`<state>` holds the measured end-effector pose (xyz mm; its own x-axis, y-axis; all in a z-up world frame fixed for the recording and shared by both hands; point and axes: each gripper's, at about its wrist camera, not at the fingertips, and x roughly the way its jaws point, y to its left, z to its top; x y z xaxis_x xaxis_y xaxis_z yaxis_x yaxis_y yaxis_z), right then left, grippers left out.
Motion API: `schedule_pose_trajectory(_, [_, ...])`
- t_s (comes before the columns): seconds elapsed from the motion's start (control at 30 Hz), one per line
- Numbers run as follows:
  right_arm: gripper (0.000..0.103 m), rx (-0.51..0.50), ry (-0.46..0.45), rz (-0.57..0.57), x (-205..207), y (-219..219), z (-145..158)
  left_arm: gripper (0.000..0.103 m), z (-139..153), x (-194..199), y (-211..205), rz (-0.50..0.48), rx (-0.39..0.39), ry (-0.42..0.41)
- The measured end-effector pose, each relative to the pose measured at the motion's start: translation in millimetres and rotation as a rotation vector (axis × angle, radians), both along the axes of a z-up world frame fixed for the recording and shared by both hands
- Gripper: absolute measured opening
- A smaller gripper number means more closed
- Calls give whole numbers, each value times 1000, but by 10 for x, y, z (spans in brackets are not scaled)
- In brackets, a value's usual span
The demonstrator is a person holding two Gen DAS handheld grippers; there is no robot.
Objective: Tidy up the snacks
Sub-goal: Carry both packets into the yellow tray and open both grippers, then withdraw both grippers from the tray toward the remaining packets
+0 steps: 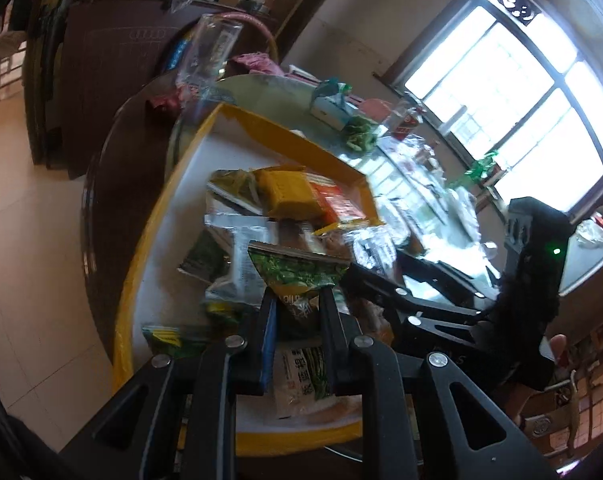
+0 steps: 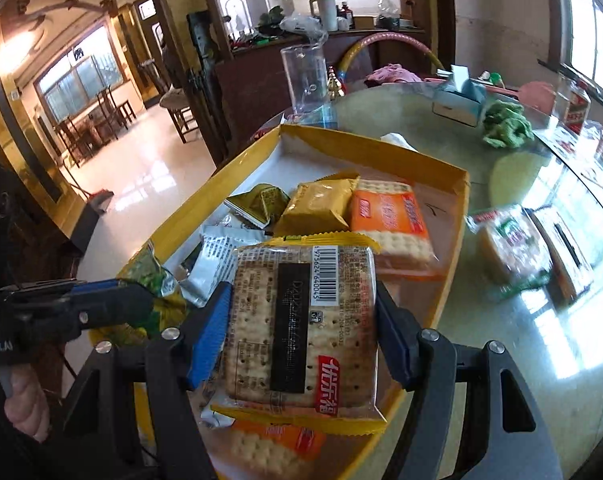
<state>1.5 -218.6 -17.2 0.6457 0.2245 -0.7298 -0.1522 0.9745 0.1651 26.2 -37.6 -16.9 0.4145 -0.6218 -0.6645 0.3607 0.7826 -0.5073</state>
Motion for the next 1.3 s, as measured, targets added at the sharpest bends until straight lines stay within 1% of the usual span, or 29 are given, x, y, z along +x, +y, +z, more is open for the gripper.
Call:
schedule_pose_trajectory(0.13, [69,-40,7,1,84,110,-54,18,-104,90,46,25,6,30])
schedule_pose_trajectory(0.23, [69,-44,10,6,118,155,-111,19,-155,168,63,50,15,44])
schedule_pose_trajectory(0.37, [69,-33,5,-4,103,124,-133,22,-152,175,50,44,7,51])
schedule_pose_trajectory(0.43, [75,-7,-4,-8,67,73,-91,31,-142,161,58,68,7,44])
schedule_pose_trajectory(0.5, [80,14,-30,-16,11,1,-23,54,-124,141,52,87,19,39])
schedule_pose_trajectory(0.53, [81,23,-42,-22,-19,-38,17,58,-99,113,43,92,15,25])
schedule_pose_trajectory(0.63, [82,45,-61,-47,-96,-160,131,59,-17,30,2,108,39,-28])
schedule_pose_trajectory(0.7, [82,60,-77,-57,-160,-253,193,59,49,-28,-26,121,41,-64])
schedule_pose_trajectory(0.77, [82,94,-85,-82,-254,-421,223,61,161,-140,-109,100,35,-105])
schedule_pose_trajectory(0.83, [83,143,-80,-109,-342,-638,216,66,267,-260,-218,64,23,-142])
schedule_pose_trajectory(0.9, [83,170,-73,-122,-395,-830,194,71,337,-351,-352,23,11,-167])
schedule_pose_trajectory(0.93, [83,172,-74,-136,-428,-948,176,73,355,-374,-410,7,10,-171])
schedule_pose_trajectory(1.03, [83,172,-54,-184,-487,-1294,88,73,386,-435,-644,-61,5,-160])
schedule_pose_trajectory(1.1, [83,188,-31,-209,-497,-1525,14,73,384,-470,-765,-82,10,-156])
schedule_pose_trajectory(1.23, [83,129,10,-233,-417,-1913,-50,73,361,-539,-934,-111,15,-128])
schedule_pose_trajectory(1.3, [83,105,25,-232,-329,-2098,-47,73,366,-581,-977,-116,20,-136])
